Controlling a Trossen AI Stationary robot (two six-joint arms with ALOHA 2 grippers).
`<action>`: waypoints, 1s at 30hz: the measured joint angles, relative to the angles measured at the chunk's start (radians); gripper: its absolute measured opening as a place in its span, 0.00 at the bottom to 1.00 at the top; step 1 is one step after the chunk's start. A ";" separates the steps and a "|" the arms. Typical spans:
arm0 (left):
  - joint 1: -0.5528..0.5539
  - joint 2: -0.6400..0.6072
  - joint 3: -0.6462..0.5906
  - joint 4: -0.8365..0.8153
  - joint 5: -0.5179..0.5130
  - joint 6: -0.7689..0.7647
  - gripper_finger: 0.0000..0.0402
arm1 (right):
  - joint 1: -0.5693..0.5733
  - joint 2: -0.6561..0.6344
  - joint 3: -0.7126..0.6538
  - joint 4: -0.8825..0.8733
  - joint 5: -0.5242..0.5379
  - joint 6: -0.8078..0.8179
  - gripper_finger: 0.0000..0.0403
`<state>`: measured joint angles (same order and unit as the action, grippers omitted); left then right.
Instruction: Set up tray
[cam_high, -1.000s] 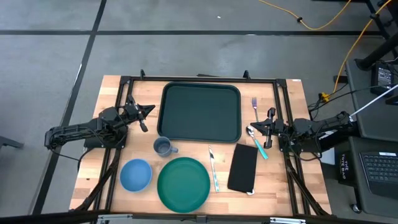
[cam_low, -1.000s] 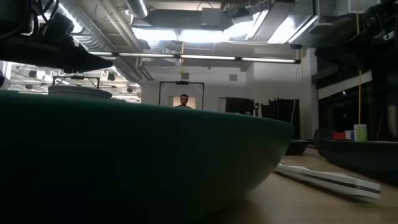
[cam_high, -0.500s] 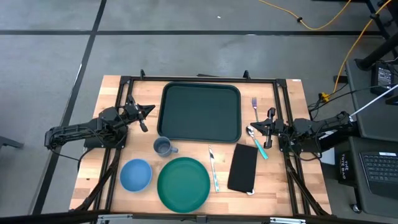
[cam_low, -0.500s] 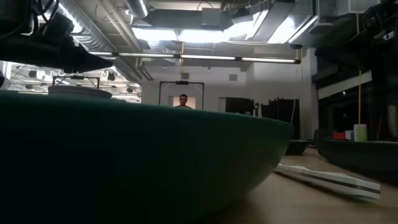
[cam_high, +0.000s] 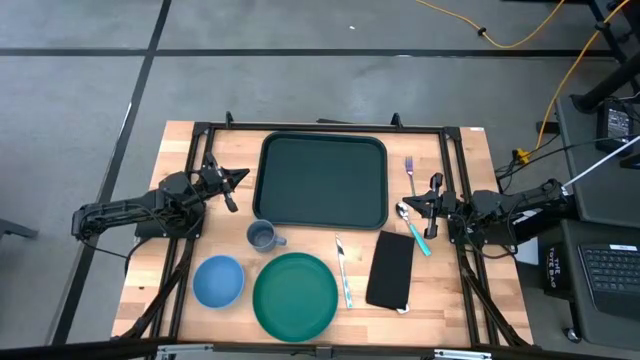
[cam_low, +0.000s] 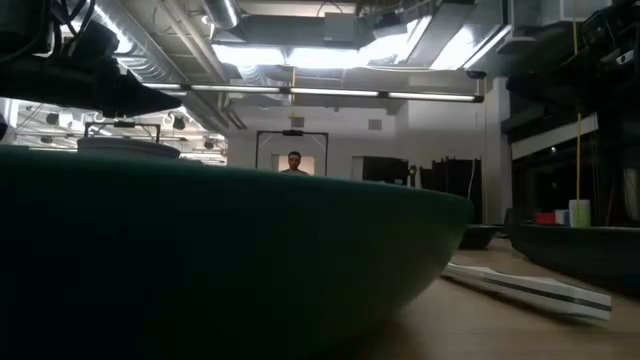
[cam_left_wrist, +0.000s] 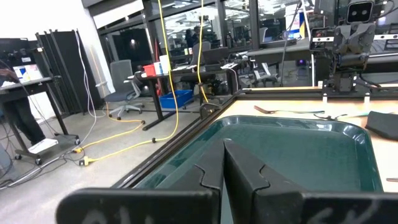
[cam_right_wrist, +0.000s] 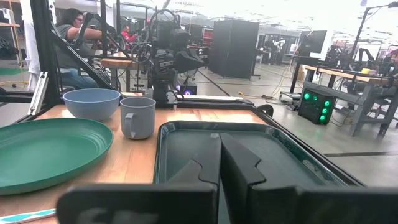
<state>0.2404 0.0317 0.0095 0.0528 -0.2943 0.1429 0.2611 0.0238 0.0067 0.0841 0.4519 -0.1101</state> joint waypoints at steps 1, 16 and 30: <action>0.000 0.000 0.000 0.000 0.000 0.000 0.01 | 0.000 0.000 0.000 0.000 0.000 0.000 0.02; -0.006 0.000 0.000 0.050 0.074 -0.034 0.01 | 0.000 0.000 0.000 0.000 0.000 0.000 0.02; -0.112 0.059 0.003 0.056 0.264 -0.145 0.01 | 0.000 0.000 0.000 0.000 0.000 0.000 0.02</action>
<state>0.1281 0.0905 0.0124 0.1085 -0.0300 -0.0024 0.2609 0.0242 0.0067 0.0845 0.4522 -0.1097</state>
